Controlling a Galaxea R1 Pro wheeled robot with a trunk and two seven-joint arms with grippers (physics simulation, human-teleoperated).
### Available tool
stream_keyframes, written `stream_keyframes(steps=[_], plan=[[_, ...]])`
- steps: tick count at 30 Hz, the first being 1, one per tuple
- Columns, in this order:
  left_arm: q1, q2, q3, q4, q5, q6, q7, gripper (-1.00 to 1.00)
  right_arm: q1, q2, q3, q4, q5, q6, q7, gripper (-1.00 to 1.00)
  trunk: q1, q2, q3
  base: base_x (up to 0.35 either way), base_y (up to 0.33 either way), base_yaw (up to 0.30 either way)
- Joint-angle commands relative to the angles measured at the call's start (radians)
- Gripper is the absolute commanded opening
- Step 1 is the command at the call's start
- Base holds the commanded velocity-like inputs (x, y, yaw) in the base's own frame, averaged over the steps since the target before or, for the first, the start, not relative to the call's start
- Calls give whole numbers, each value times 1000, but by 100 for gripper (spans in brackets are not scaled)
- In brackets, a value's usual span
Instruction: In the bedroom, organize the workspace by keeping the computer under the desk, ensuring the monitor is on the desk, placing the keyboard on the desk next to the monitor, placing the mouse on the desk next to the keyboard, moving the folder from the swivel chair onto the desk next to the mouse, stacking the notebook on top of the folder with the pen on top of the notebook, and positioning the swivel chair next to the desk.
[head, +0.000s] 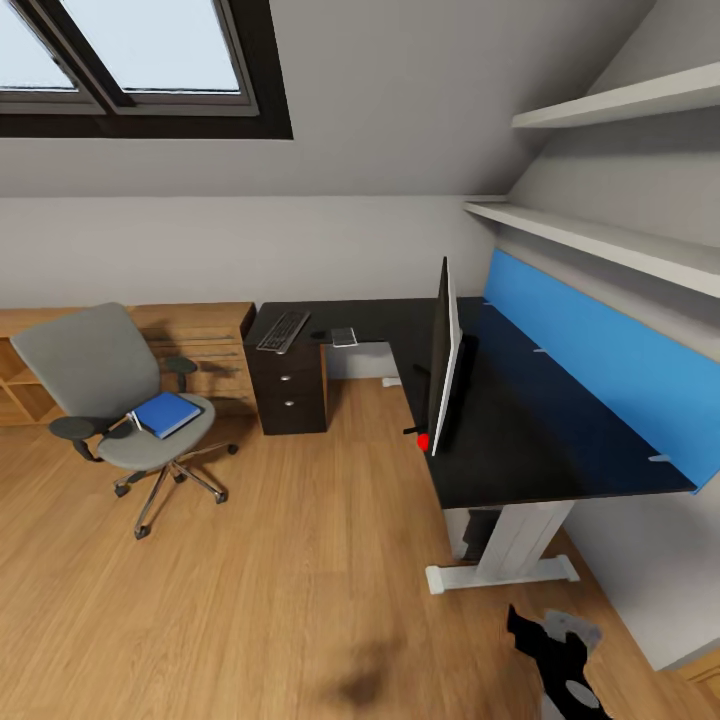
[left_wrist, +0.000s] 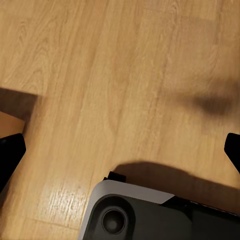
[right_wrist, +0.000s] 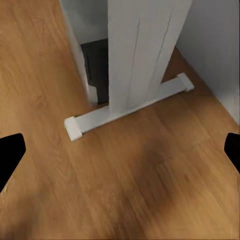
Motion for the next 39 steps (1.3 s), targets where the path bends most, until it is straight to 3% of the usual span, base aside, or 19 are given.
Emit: stream_keyframes(steps=[1,7,12,16,19,24,30,34,38,39], plan=[[-1,0,-2,0,0,-3,4,100,0,-16,9,-35,-28,30,-7,100,1,-2,-2,0,0,0],[-1,-1,-2,0,-1,-6,4,100,3,-105,7,-254,-93,222,-10,100,1,-2,-2,0,0,0],[-1,-1,-2,-1,-1,-7,4,100,4,-146,6,-400,-105,309,-30,100,1,-2,-2,0,0,0],[-1,0,-2,-1,-2,-7,4,100,4,-159,6,-544,-106,349,-126,100,1,-2,-2,0,0,0],[-1,0,-2,-1,-2,-6,4,100,4,-163,7,-660,-103,375,-230,100,1,-2,-2,0,0,0],[-1,0,-2,-1,-3,-7,4,100,5,-162,8,-827,-99,471,-299,100,1,-2,-2,0,0,0],[-1,0,-5,-1,-5,-9,5,100,5,-159,15,-971,-98,509,-324,100,1,-2,-2,0,0,0],[-1,-1,-8,-2,-5,-8,6,100,5,-152,29,-1001,-98,509,-325,100,1,-2,-2,0,0,0],[-1,-1,-8,-6,-5,-3,8,100,5,-122,44,-1014,-99,499,-323,100,1,-2,-2,0,0,0],[-1,-1,-8,-12,-5,1,9,100,5,-103,51,-1016,-97,494,-322,100,1,-2,-2,0,0,0]])
